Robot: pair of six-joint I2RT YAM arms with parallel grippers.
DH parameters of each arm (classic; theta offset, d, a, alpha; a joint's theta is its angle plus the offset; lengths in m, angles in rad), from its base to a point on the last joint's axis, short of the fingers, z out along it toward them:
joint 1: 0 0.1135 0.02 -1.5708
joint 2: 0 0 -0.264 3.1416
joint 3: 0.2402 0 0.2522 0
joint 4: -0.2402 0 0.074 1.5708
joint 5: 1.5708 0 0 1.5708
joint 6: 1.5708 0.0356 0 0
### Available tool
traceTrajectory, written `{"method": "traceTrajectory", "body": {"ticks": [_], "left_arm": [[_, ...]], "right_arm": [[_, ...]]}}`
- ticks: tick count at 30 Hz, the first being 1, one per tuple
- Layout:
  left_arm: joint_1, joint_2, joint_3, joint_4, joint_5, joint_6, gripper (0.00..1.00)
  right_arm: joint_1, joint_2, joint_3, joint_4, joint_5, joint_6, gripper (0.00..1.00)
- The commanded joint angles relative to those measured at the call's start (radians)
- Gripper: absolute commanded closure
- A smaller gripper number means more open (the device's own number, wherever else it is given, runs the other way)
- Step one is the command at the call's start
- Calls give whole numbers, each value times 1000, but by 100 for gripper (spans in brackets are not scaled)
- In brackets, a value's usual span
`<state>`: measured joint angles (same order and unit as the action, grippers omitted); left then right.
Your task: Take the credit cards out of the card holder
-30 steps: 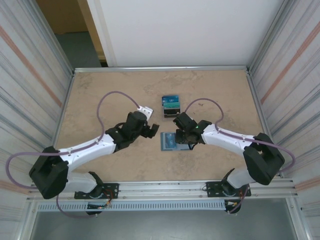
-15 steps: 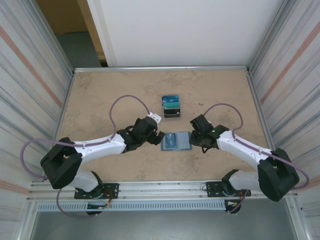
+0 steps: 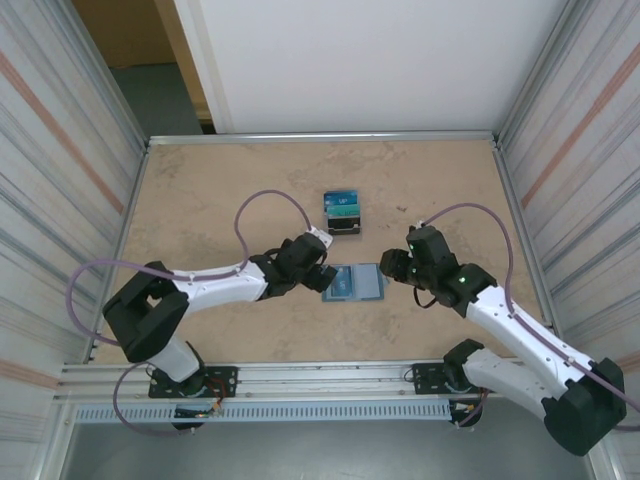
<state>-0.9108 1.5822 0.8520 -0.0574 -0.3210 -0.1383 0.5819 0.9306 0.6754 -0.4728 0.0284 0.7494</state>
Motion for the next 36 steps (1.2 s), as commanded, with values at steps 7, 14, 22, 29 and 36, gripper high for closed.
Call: {"method": "traceTrajectory", "body": {"ticks": [7, 14, 22, 29, 36], "left_arm": [[-7, 55, 27, -29, 4, -28, 1], [-8, 80, 22, -16, -3, -28, 1], [-11, 104, 30, -26, -22, -15, 1], [-30, 119, 47, -64, -61, -3, 1], [-36, 139, 65, -97, -79, -3, 1]], "right_arm": [[-7, 285, 50, 158, -312, -78, 69], [-26, 469, 64, 234, -394, -103, 75], [-33, 599, 82, 271, -430, -128, 81], [-48, 648, 70, 318, -459, -122, 81], [-59, 675, 56, 360, -496, -111, 83]]}}
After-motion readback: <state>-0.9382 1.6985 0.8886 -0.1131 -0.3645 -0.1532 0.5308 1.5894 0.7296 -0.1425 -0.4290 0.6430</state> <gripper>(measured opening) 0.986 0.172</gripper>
